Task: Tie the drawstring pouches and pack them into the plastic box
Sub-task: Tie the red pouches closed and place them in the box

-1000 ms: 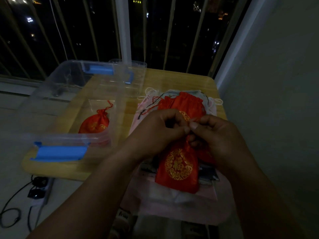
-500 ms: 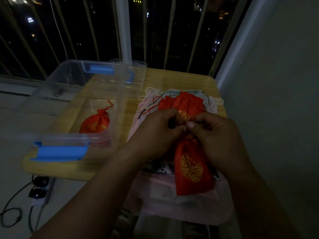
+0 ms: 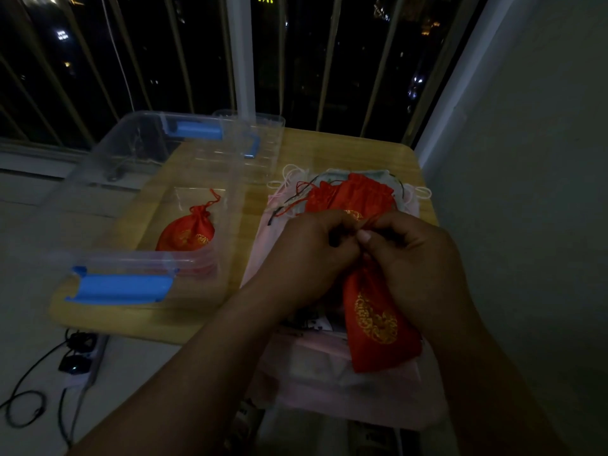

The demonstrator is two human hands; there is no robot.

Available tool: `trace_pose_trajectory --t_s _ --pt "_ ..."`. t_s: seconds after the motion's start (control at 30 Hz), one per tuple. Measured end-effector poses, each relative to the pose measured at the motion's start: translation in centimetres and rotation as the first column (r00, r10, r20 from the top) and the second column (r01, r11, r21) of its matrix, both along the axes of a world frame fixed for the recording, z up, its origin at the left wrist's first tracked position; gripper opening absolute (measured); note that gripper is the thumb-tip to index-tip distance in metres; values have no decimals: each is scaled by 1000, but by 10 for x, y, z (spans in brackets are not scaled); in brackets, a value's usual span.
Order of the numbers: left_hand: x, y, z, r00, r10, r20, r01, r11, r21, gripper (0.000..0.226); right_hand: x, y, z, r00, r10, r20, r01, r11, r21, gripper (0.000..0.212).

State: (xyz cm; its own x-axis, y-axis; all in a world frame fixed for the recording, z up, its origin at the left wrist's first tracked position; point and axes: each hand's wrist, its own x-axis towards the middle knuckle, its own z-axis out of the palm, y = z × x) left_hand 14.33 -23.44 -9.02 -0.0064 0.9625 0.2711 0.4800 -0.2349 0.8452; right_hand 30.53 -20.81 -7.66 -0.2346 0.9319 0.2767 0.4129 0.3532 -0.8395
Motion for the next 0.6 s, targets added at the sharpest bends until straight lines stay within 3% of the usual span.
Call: trace_pose_trajectory --t_s 0.13,0.4,0.6 --pt "-3 1 -1 999 18 37 -16 997 -70 13 -1 0 -2 1000 7 -6 -7 1000 10 10" --pt "-16 -7 8 938 -123 324 218 936 -276 10 3 -1 5 992 118 -41 -120 991 -51 15" --pt "-15 -8 8 905 -114 410 244 929 -280 9 4 -1 10 985 134 -111 -146 983 -109 17"
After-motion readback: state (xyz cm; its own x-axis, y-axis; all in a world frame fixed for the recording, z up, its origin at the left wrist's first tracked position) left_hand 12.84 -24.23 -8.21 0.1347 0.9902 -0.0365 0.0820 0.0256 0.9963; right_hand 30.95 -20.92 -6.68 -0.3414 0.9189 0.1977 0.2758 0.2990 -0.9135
